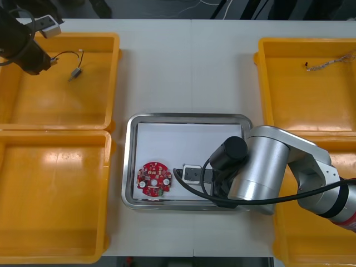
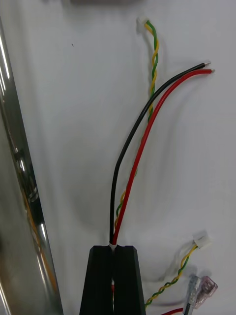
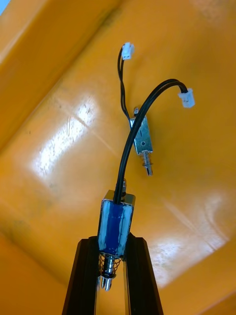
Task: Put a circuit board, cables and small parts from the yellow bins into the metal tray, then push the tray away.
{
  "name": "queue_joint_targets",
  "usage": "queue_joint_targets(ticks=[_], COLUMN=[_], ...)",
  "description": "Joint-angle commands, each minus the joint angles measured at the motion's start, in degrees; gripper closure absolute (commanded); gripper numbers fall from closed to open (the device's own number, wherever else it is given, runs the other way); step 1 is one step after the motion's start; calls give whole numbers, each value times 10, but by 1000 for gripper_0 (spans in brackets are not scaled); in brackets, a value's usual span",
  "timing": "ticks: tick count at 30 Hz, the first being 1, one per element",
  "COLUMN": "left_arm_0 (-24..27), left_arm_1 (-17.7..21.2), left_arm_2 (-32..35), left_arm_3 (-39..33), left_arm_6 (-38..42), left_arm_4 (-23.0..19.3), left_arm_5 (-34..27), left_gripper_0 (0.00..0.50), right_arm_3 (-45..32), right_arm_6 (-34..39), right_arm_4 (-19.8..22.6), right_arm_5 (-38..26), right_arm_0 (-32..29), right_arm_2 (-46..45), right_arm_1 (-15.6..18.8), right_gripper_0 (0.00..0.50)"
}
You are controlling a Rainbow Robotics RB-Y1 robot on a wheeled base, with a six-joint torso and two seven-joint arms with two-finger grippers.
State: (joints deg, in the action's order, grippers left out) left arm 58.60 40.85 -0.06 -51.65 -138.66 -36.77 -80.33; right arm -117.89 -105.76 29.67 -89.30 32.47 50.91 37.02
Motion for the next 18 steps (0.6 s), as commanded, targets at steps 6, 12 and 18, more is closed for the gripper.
queue_joint_targets(ticks=[6, 12, 18], left_arm_0=[-73, -111, -144], left_arm_1=[45, 51, 50], left_arm_2=[-15, -12, -5], left_arm_3=[-180, -275, -376], left_arm_6=[236, 316, 409], left_arm_4=[5, 8, 12], left_arm_5=[-81, -134, -193], left_gripper_0=[500, 500, 500], right_arm_3=[-6, -12, -34], right_arm_6=[-2, 6, 12], right_arm_4=[-19, -23, -13], right_arm_5=[4, 2, -14], right_arm_0=[-5, -5, 0], right_arm_2=[10, 6, -20], right_arm_1=[-15, -16, -16], right_gripper_0=[0, 0, 0])
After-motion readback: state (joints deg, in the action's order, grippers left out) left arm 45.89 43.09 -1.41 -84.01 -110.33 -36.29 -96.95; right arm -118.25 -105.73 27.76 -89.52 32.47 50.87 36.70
